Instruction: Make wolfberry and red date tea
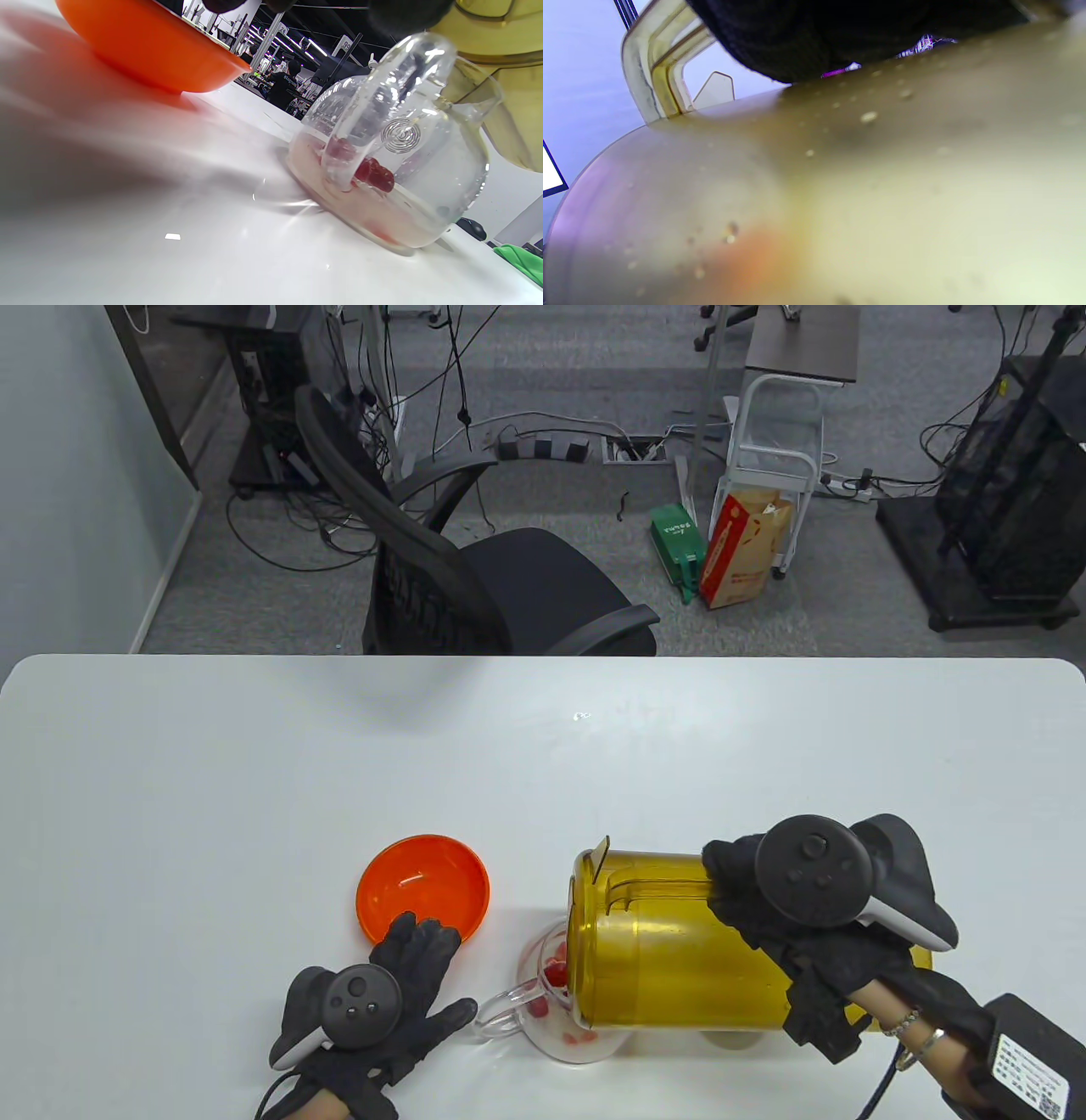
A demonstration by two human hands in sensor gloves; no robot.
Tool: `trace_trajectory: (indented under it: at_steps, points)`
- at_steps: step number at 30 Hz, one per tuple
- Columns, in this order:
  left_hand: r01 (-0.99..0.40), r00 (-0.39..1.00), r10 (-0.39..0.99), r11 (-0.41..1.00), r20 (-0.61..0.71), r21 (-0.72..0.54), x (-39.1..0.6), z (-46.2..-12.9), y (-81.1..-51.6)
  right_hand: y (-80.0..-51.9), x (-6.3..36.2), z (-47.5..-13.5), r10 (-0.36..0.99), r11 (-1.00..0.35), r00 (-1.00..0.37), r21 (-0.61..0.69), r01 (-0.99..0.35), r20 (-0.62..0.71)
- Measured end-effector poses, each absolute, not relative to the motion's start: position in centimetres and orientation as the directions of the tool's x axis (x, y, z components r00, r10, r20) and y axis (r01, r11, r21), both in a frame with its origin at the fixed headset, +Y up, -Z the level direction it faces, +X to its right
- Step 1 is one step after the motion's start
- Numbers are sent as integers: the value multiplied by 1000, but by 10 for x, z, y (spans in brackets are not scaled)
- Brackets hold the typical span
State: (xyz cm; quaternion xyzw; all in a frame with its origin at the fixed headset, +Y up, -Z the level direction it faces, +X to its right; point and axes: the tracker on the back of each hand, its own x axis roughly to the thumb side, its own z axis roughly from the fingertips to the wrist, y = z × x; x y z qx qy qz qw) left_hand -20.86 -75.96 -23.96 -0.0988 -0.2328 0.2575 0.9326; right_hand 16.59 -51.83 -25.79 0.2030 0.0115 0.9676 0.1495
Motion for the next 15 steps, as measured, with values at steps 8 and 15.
trace_trajectory:
  at_steps: [8, 15]
  points:
    - [-434, 758, 527, 848, 385, -305, -209, -239, -760, -518, 165, -258, 293, -955, -873, 85, -283, 389]
    - [-431, 760, 524, 849, 384, -305, -209, -239, -760, -518, 164, -258, 293, -956, -873, 89, -281, 389]
